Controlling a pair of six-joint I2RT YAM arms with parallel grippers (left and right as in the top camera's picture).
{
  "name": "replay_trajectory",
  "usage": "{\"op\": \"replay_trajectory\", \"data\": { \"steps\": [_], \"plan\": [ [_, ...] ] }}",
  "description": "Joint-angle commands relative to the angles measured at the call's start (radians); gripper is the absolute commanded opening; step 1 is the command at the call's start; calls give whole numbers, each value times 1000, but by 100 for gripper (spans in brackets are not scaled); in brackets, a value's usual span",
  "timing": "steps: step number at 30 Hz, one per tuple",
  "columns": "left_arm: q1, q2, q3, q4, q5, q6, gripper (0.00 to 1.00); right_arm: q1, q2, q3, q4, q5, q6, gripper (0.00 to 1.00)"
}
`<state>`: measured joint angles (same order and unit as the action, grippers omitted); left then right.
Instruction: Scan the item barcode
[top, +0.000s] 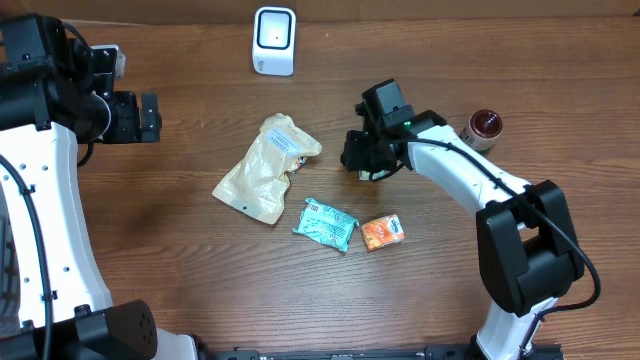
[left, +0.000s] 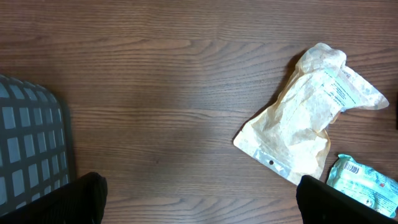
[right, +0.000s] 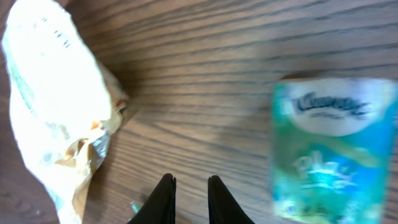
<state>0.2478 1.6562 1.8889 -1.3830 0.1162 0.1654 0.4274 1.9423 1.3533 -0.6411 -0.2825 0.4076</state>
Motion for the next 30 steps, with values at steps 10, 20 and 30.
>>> {"op": "replay_trajectory", "data": {
  "steps": [10, 20, 30],
  "plan": [
    [-13, 6, -3, 0, 0, 22, 100, 4, 98, -8, -4, 5, 35, 10],
    [-13, 6, -3, 0, 0, 22, 100, -116, 97, -8, -75, 0, 39, 9],
    [-13, 6, -3, 0, 0, 22, 100, -192, 97, -4, 55, -36, -24, 11]
  ]
}}
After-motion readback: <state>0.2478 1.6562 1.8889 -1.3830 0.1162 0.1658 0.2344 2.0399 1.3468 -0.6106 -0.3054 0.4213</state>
